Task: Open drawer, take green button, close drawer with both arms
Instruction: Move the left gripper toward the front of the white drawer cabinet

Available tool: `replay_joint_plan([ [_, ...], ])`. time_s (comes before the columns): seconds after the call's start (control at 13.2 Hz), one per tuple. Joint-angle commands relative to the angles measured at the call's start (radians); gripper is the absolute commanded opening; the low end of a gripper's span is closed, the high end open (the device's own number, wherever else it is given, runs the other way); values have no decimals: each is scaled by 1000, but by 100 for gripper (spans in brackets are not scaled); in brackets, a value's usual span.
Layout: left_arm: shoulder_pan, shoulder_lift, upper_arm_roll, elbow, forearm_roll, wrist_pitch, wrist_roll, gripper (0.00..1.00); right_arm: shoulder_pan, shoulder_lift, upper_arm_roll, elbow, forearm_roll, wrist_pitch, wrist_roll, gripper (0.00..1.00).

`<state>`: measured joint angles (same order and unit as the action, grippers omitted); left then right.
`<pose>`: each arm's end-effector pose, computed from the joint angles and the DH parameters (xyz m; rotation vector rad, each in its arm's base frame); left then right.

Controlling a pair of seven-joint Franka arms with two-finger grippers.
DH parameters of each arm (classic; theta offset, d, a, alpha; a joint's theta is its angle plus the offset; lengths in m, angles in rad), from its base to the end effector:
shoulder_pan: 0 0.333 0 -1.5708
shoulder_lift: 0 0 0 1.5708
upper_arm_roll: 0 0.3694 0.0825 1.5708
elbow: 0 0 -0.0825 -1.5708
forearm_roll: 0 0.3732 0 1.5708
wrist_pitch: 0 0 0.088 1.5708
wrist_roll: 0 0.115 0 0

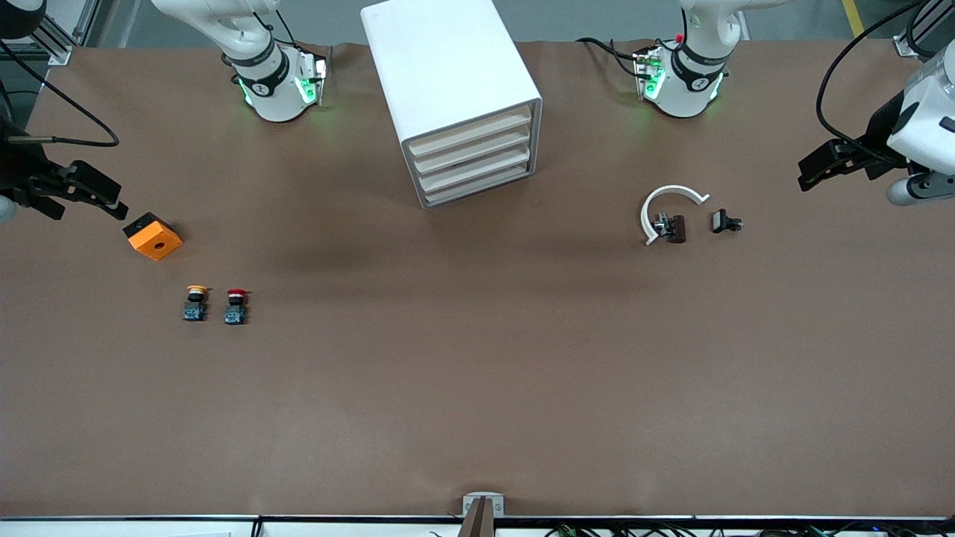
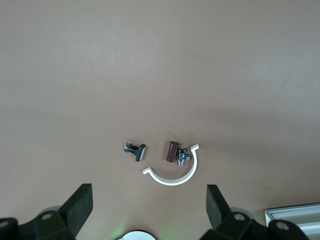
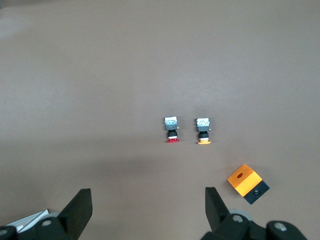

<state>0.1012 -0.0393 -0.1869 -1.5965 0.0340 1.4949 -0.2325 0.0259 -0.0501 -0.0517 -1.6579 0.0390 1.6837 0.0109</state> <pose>0.5191 -0.0429 0.6724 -3.0811 -0.2295 0.0860 0.5363 -0.0106 0.6668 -3.0978 0.0614 -0.1180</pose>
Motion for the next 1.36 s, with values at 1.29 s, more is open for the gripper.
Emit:
replay_joint_plan([
  [1.29, -76, 442, -12, 92, -219, -7, -637, 100, 48, 15, -2, 15, -5, 1, 17, 100],
])
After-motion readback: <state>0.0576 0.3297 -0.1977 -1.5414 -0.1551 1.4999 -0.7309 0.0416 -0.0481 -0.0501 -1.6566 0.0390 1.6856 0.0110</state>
